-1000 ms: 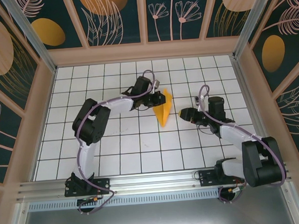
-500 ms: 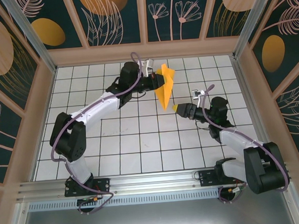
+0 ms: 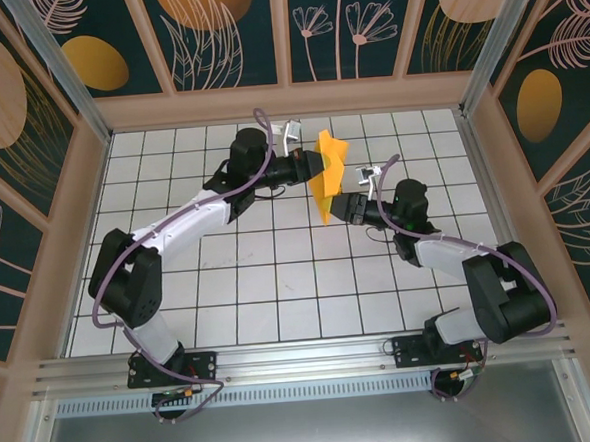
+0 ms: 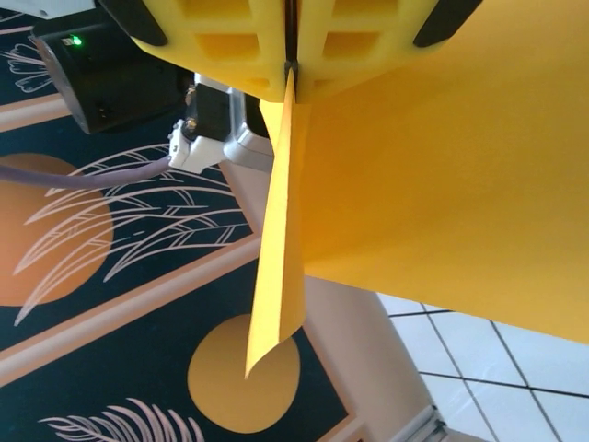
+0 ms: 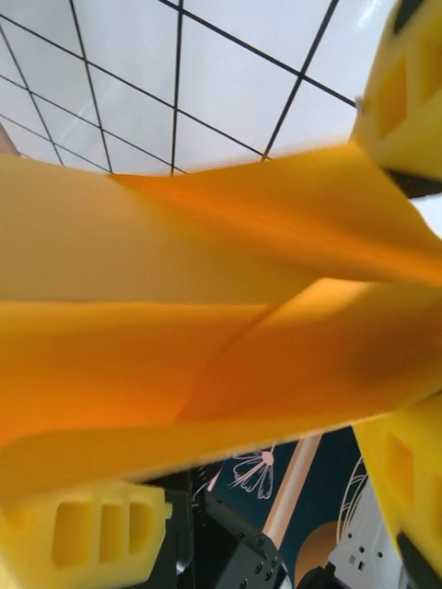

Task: Fold a paper plane with a square sheet of paper (fold left side to right side)
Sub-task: Turn over the paper at the center of the table.

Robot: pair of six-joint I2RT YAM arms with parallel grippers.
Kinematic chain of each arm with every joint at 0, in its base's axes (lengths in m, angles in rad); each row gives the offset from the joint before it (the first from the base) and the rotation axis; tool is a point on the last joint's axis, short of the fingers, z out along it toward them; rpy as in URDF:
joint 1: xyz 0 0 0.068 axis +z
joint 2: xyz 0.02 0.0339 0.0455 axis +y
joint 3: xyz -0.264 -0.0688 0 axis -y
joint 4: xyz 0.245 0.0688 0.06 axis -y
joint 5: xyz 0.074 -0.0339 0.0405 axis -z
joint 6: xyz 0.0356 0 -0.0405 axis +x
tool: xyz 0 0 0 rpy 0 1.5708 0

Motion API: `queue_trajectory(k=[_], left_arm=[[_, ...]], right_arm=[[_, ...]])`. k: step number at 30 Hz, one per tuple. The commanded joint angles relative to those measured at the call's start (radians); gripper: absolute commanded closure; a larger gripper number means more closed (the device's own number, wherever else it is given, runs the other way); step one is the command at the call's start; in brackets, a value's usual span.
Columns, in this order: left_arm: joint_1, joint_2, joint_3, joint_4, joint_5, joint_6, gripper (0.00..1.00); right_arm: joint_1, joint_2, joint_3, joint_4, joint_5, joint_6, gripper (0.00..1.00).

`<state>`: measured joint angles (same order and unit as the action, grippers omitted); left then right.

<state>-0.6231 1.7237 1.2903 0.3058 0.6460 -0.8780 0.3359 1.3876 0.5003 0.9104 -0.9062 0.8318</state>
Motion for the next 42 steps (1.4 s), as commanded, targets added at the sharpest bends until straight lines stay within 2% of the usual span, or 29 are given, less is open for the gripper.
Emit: queue_trajectory(k=[1, 5, 6, 9, 13, 16, 19, 24, 26, 29, 32, 35, 38, 42], left_arm=[[-0.006, -0.036, -0.014, 0.061, 0.027, -0.020, 0.87], [-0.006, -0.044, -0.005, 0.009, -0.002, 0.019, 0.73], [-0.006, -0.056, 0.001, -0.023, -0.030, 0.046, 0.66], [-0.002, -0.103, 0.012, -0.144, -0.128, 0.131, 0.53], [0.016, -0.197, -0.026, -0.226, -0.244, 0.204, 0.49], [0.019, -0.285, -0.062, -0.300, -0.380, 0.258, 0.46], [0.020, -0.395, -0.129, -0.348, -0.549, 0.292, 0.45], [0.020, -0.636, -0.269, -0.379, -0.805, 0.287, 0.43], [0.019, -0.718, -0.302, -0.397, -0.877, 0.283, 0.43], [0.019, -0.817, -0.349, -0.423, -0.974, 0.271, 0.43], [0.019, -0.872, -0.368, -0.444, -1.020, 0.269, 0.44], [0.020, -0.886, -0.366, -0.457, -1.022, 0.270, 0.44], [0.019, -0.875, -0.363, -0.464, -1.020, 0.273, 0.44], [0.019, -0.853, -0.359, -0.465, -1.016, 0.269, 0.44]], right_arm=[[0.007, -0.008, 0.020, 0.057, 0.010, -0.004, 0.62], [0.005, -0.042, 0.024, -0.061, 0.039, -0.063, 0.82], [0.005, -0.056, 0.031, -0.118, 0.055, -0.092, 0.84], [0.008, -0.100, 0.061, -0.310, 0.119, -0.198, 0.89], [0.025, -0.145, 0.131, -0.603, 0.257, -0.364, 0.93], [0.052, -0.160, 0.201, -0.802, 0.407, -0.456, 0.96], [0.139, -0.144, 0.330, -1.064, 0.718, -0.538, 0.96], [0.324, 0.005, 0.576, -1.491, 1.329, -0.495, 0.97], [0.399, 0.108, 0.668, -1.655, 1.505, -0.438, 0.97], [0.486, 0.285, 0.790, -1.855, 1.644, -0.340, 0.97], [0.565, 0.455, 0.885, -2.008, 1.724, -0.243, 0.97], [0.621, 0.602, 0.967, -2.099, 1.748, -0.190, 0.97], [0.660, 0.701, 1.019, -2.103, 1.720, -0.196, 0.97], [0.686, 0.768, 1.058, -2.029, 1.620, -0.255, 0.95]])
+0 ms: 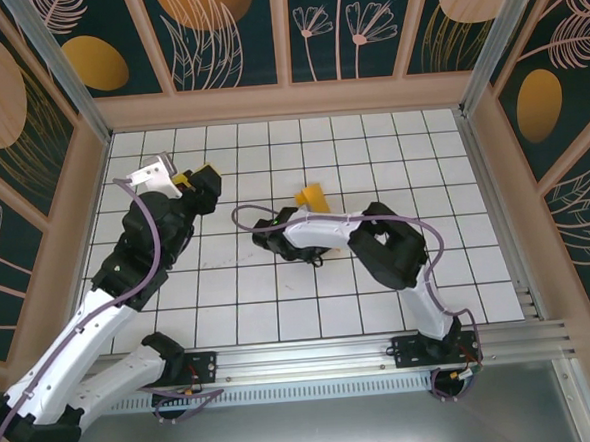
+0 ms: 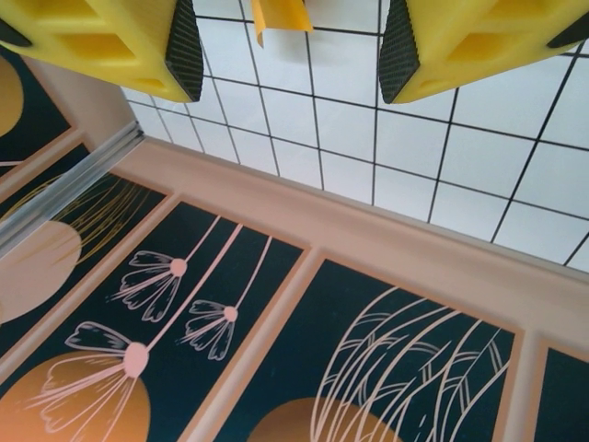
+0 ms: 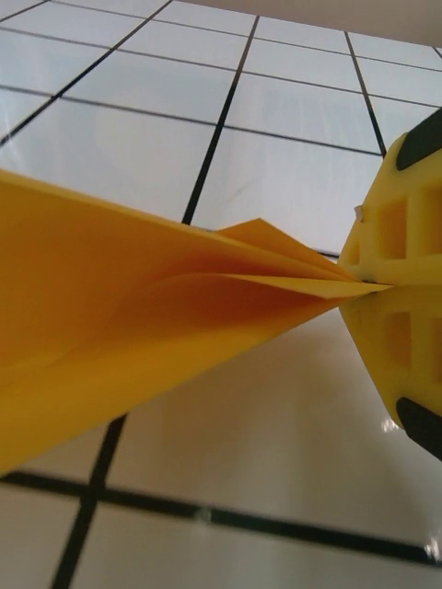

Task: Fold a paper plane with a square sheet of paper (fold left side to right side)
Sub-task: Turn over the paper at the center of the table.

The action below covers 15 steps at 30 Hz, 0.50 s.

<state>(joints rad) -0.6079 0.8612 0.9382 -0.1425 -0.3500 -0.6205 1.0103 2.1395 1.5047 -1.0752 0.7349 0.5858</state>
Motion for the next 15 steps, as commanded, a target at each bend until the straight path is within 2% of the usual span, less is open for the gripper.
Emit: queue_trajectory(k=[1, 6, 10, 15], left_arm=[[0.003, 0.016, -0.005, -0.017, -0.014, 0.012, 0.44], [0.004, 0.049, 0.009, -0.024, 0.004, 0.010, 0.42], [0.004, 0.062, 0.002, -0.009, 0.013, 0.004, 0.37], [0.004, 0.124, -0.013, -0.006, 0.035, -0.042, 0.32]], right_arm=[[0.014, 0.025, 0.059, -0.028, -0.044, -0.020, 0.93], [0.024, -0.026, 0.017, 0.120, -0.201, -0.100, 0.70], [0.014, -0.203, -0.108, 0.297, -0.354, -0.151, 0.53], [-0.061, -0.475, -0.277, 0.458, -0.486, -0.185, 0.40]])
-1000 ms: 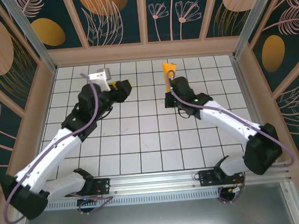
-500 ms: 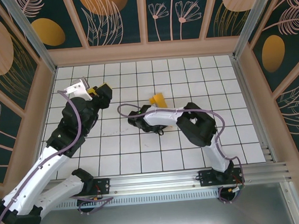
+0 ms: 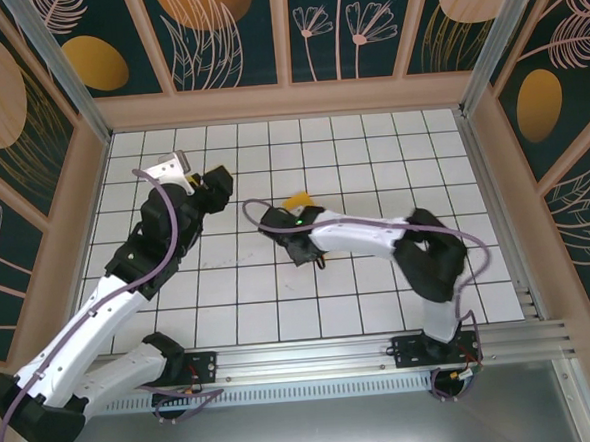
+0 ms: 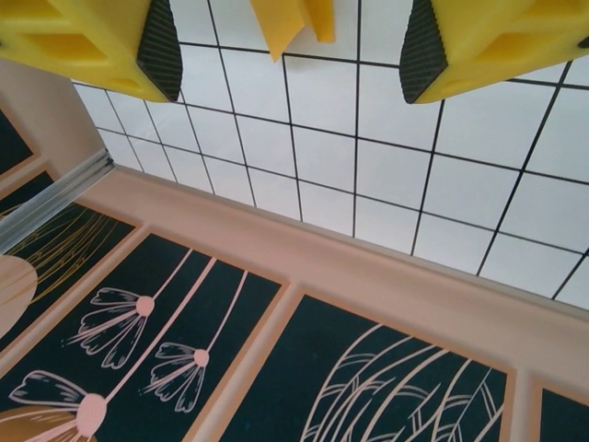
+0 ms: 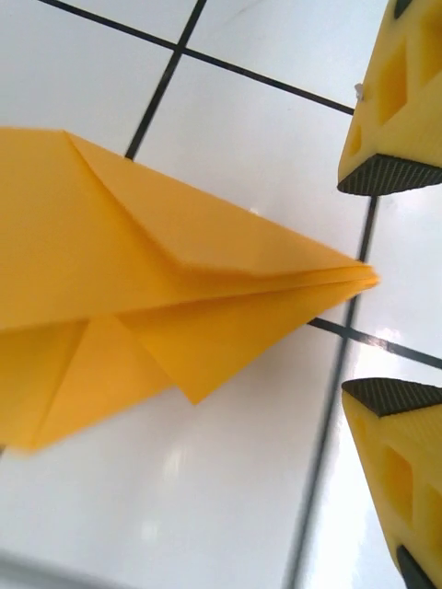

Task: Fold a paper plane with a square sheet of paper (fold left side to right side)
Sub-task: Turn over the paper at the center of the table, then fold the wing for the fifth time at the center of the table.

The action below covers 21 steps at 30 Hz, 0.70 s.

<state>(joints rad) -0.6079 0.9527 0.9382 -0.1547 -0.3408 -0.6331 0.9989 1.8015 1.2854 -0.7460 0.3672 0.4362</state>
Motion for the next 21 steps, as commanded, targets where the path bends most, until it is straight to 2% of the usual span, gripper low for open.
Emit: queue_trajectory(k=[1, 4, 8, 13, 17, 21], left_arm=[[0.004, 0.053, -0.024, 0.018, 0.048, -0.050, 0.32], [0.005, 0.139, -0.058, 0.085, 0.162, -0.109, 0.31], [0.006, 0.311, -0.077, 0.183, 0.343, -0.175, 0.31], [0.003, 0.523, -0.080, 0.322, 0.501, -0.240, 0.32], [-0.002, 0.664, -0.038, 0.359, 0.554, -0.257, 0.32], [-0.003, 0.789, 0.022, 0.353, 0.562, -0.252, 0.33]], right_arm=[[-0.087, -0.199, -0.101, 0.162, -0.157, -0.039, 0.39], [-0.232, -0.362, -0.242, 0.279, -0.294, -0.048, 0.38], [-0.434, -0.541, -0.431, 0.458, -0.490, -0.043, 0.30], [-0.638, -0.653, -0.618, 0.641, -0.730, 0.022, 0.26], [-0.707, -0.680, -0.701, 0.685, -0.790, 0.045, 0.25], [-0.724, -0.691, -0.736, 0.688, -0.797, 0.043, 0.26]])
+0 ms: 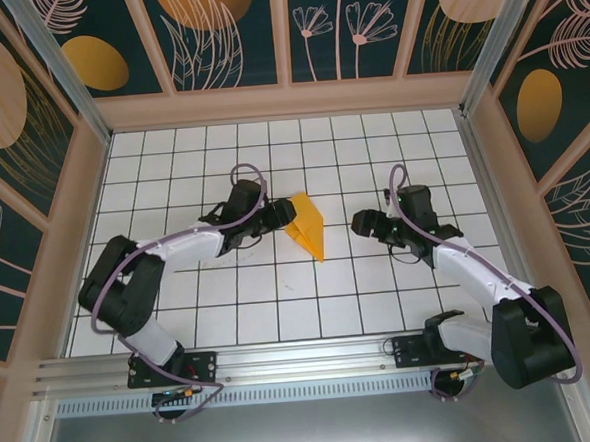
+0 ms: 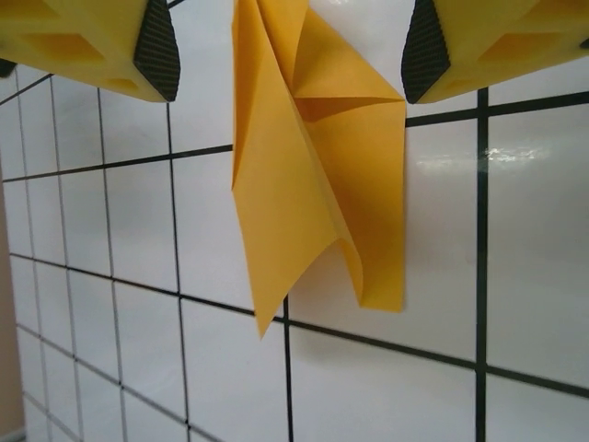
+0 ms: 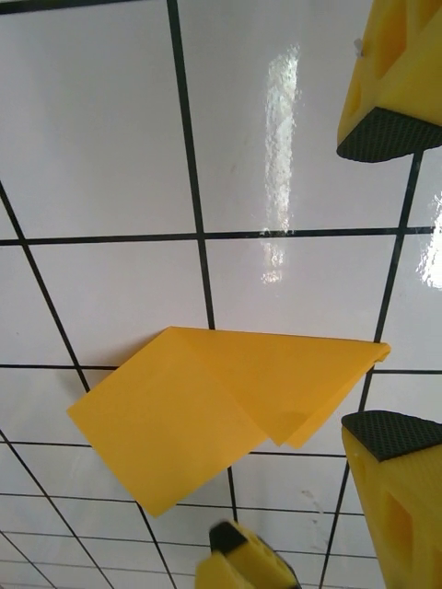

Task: Fold a paper plane with a square sheet of paper (fold left side to right side)
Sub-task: Fold the wing for the fifth time at the center of the table.

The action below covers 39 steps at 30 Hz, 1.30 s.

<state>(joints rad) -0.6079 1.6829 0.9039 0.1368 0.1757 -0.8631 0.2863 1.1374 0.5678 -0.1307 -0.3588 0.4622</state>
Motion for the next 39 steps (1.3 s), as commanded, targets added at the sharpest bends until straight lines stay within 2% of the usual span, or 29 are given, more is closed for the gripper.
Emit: queue_trajectory(k=[1, 5, 8, 12, 16, 19, 23, 30, 39], left_arm=[[-0.003, 0.089, 0.062, 0.060, 0.048, -0.022, 0.33], [-0.004, 0.175, 0.126, 0.070, 0.062, -0.020, 0.36], [-0.003, 0.234, 0.164, 0.072, 0.068, -0.008, 0.43], [-0.003, 0.277, 0.180, 0.123, 0.102, 0.016, 0.61], [-0.003, 0.275, 0.168, 0.184, 0.157, 0.076, 0.85], [-0.001, 0.246, 0.138, 0.227, 0.214, 0.138, 0.94], [0.000, 0.190, 0.087, 0.277, 0.294, 0.216, 0.97], [0.000, 0.150, -0.012, 0.415, 0.466, 0.233, 0.98], [0.001, 0.149, -0.043, 0.478, 0.520, 0.212, 0.97]], right_arm=[[-0.015, -0.029, -0.023, 0.071, -0.072, 0.014, 0.25], [-0.029, -0.036, -0.043, 0.071, -0.079, 0.002, 0.25], [-0.043, -0.037, -0.060, 0.079, -0.098, -0.008, 0.25], [-0.099, -0.041, -0.096, 0.130, -0.210, -0.018, 0.25], [-0.176, -0.041, -0.129, 0.234, -0.374, -0.035, 0.23], [-0.211, -0.025, -0.146, 0.337, -0.464, -0.038, 0.21], [-0.217, 0.051, -0.146, 0.492, -0.590, -0.047, 0.21], [-0.174, 0.283, -0.098, 0.675, -0.653, -0.062, 0.21], [-0.080, 0.508, 0.007, 0.759, -0.664, -0.042, 0.24]])
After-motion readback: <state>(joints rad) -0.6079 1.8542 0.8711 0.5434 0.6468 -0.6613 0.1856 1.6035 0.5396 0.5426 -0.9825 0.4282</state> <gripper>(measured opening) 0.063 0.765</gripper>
